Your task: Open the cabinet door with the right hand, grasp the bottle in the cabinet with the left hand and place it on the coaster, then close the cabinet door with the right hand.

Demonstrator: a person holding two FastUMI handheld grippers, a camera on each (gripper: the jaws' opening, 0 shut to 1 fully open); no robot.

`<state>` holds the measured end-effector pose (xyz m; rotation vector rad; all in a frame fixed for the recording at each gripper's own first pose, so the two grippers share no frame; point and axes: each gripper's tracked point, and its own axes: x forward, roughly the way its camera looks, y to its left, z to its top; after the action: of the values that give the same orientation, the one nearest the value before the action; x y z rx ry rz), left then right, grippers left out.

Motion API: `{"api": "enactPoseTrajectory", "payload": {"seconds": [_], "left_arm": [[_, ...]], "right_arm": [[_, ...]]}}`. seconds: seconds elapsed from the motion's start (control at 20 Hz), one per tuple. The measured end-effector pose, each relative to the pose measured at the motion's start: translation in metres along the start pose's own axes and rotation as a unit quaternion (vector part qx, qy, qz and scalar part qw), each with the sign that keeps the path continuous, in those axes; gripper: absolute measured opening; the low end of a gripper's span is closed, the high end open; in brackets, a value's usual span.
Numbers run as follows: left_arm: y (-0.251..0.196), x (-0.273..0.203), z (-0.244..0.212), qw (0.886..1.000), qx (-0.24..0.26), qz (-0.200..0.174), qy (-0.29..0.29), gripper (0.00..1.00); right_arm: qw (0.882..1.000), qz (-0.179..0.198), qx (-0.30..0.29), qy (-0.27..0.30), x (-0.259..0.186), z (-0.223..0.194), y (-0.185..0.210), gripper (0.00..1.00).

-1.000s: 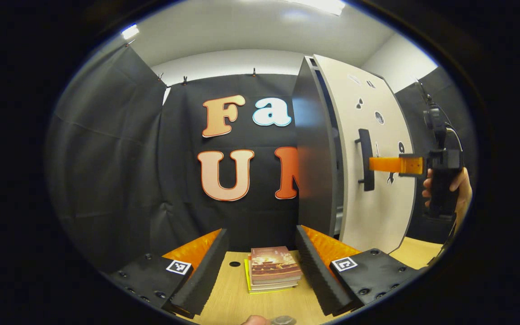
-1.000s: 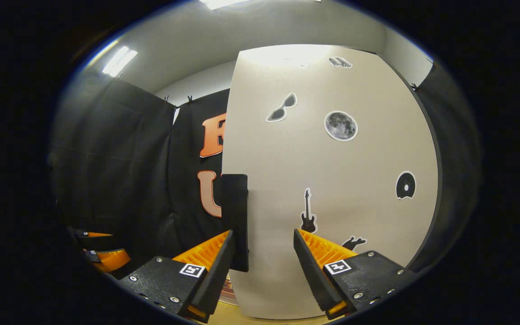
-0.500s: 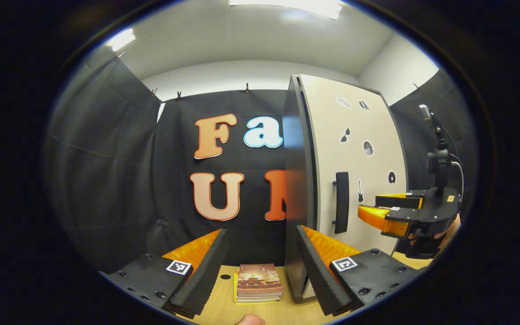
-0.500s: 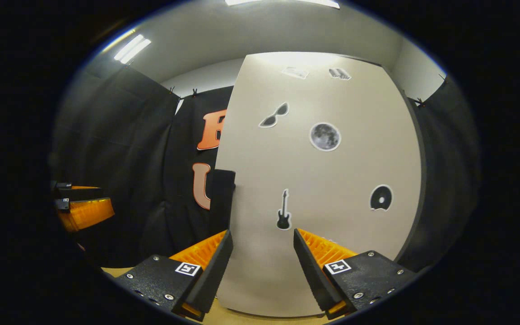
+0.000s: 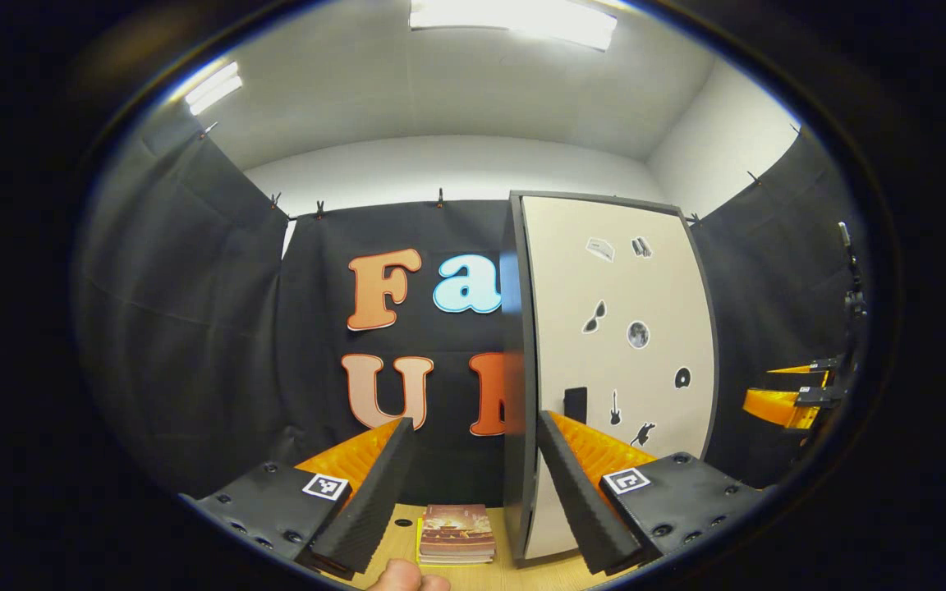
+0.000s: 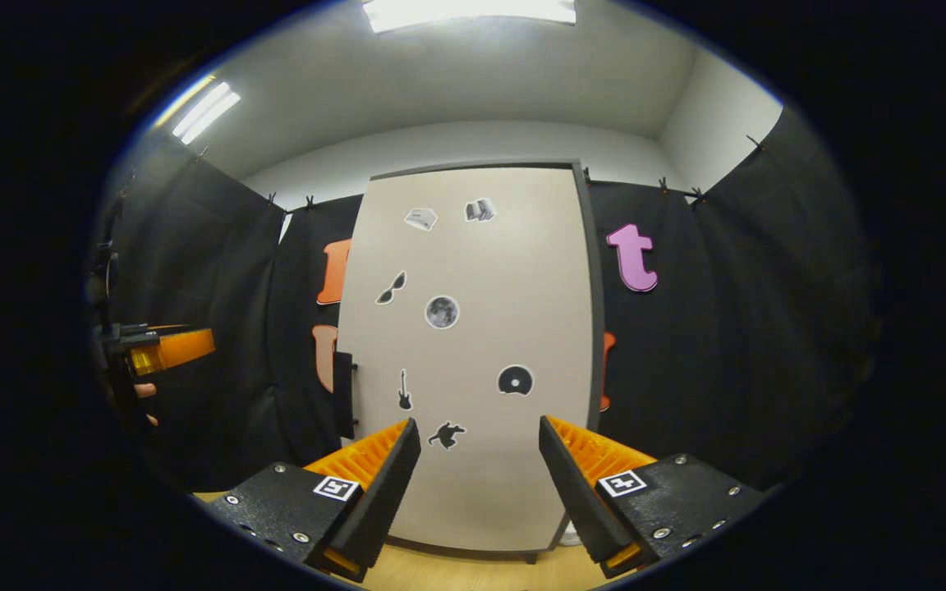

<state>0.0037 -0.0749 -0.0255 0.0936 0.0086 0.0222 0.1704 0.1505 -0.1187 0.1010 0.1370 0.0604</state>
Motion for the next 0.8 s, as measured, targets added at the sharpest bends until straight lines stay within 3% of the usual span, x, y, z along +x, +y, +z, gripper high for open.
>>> {"api": "enactPoseTrajectory", "payload": {"seconds": [0.2,0.4,0.45,0.8], "left_arm": [[-0.001,-0.007,0.023,1.000,0.012,0.006,0.000,0.95],[0.000,-0.010,0.016,1.000,0.015,0.001,0.015,0.99],[0.003,-0.010,0.016,1.000,0.017,0.006,0.016,0.95],[0.015,-0.024,0.021,0.999,0.025,0.026,0.008,0.99]], "right_arm": [[1.000,-0.021,-0.012,-0.017,-0.041,0.031,-0.033,0.92],[0.998,-0.039,-0.024,-0.044,-0.072,0.059,-0.051,0.92],[0.998,-0.041,-0.028,-0.049,-0.077,0.063,-0.052,0.92],[0.996,-0.043,-0.041,-0.071,-0.102,0.084,-0.053,0.93]]}}
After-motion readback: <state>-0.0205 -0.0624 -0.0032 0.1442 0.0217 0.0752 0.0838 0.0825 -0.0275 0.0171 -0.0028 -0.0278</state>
